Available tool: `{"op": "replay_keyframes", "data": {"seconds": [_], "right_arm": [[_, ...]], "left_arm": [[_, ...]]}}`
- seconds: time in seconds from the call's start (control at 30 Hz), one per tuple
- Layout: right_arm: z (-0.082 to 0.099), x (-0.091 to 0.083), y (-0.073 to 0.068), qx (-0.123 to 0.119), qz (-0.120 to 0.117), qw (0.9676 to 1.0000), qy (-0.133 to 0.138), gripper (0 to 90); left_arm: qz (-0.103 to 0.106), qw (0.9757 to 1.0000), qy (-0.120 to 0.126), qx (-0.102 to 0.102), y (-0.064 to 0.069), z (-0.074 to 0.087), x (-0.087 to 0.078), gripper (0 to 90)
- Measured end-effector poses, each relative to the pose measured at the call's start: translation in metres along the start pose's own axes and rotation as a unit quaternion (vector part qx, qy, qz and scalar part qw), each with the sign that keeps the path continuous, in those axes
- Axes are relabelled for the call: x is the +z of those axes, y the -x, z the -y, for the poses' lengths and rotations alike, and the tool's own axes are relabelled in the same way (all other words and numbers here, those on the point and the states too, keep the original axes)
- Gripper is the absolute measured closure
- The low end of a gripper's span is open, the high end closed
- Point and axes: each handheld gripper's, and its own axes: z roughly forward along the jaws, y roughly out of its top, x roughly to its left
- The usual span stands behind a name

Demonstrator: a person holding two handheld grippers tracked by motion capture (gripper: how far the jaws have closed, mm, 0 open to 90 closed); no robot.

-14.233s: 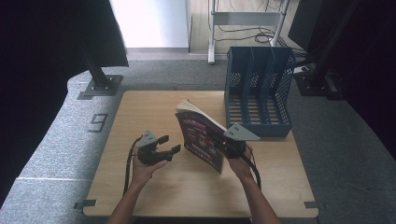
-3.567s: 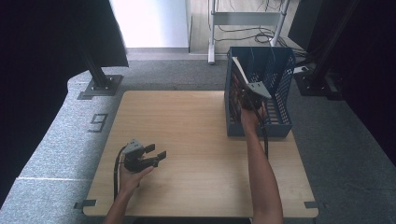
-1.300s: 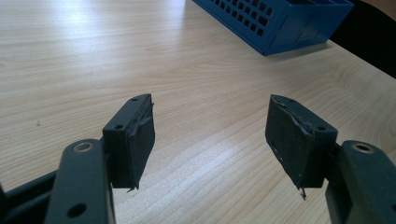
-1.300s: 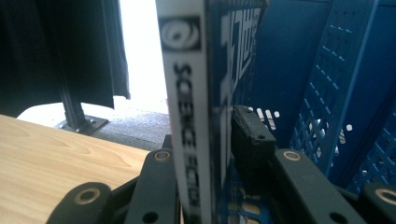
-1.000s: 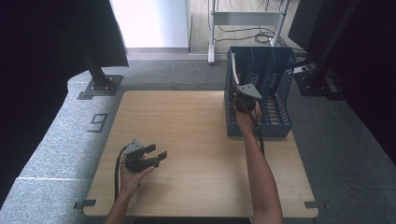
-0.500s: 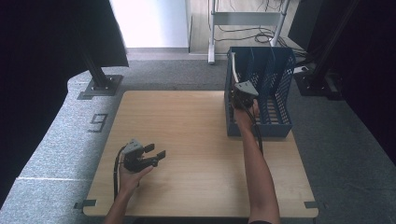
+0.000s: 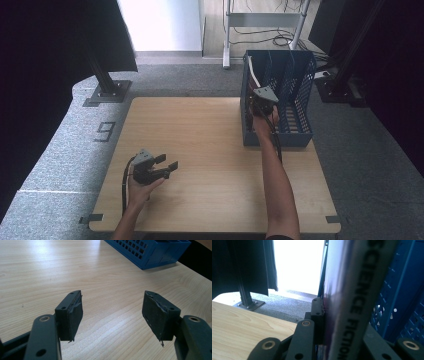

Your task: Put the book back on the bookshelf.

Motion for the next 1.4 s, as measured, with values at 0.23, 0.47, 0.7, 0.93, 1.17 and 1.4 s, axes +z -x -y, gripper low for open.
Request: {"op": "replay_keyframes", "data": {"seconds": [0.23,0.47,0.7,0.93,1.17,1.4], "right_arm": [[-0.001,-0.003,-0.004,-0.013,-0.006,0.9999,-0.006,67.5],[-0.002,-0.006,-0.008,-0.021,-0.017,0.9996,-0.011,59.9],[-0.002,-0.012,-0.008,-0.017,-0.017,0.9997,-0.007,51.8],[0.001,-0.022,-0.003,0.008,-0.028,0.9996,0.000,45.0],[0.002,-0.036,-0.004,0.015,-0.051,0.9986,0.004,43.7],[0.002,-0.047,-0.007,0.017,-0.063,0.9978,-0.012,42.2]], "left_arm": [[0.002,1.0000,0.002,-0.001,0.000,0.000,-0.001,32.9],[0.004,1.0000,-0.001,0.000,0.001,0.000,0.000,32.8],[0.006,1.0000,0.000,0.001,0.003,0.000,0.000,32.8],[0.008,1.0000,-0.001,0.002,0.004,-0.001,0.000,32.7],[0.008,1.0000,0.000,0.005,0.005,-0.002,-0.001,32.6],[0.007,1.0000,-0.002,0.005,0.004,-0.002,-0.001,32.5]]}}
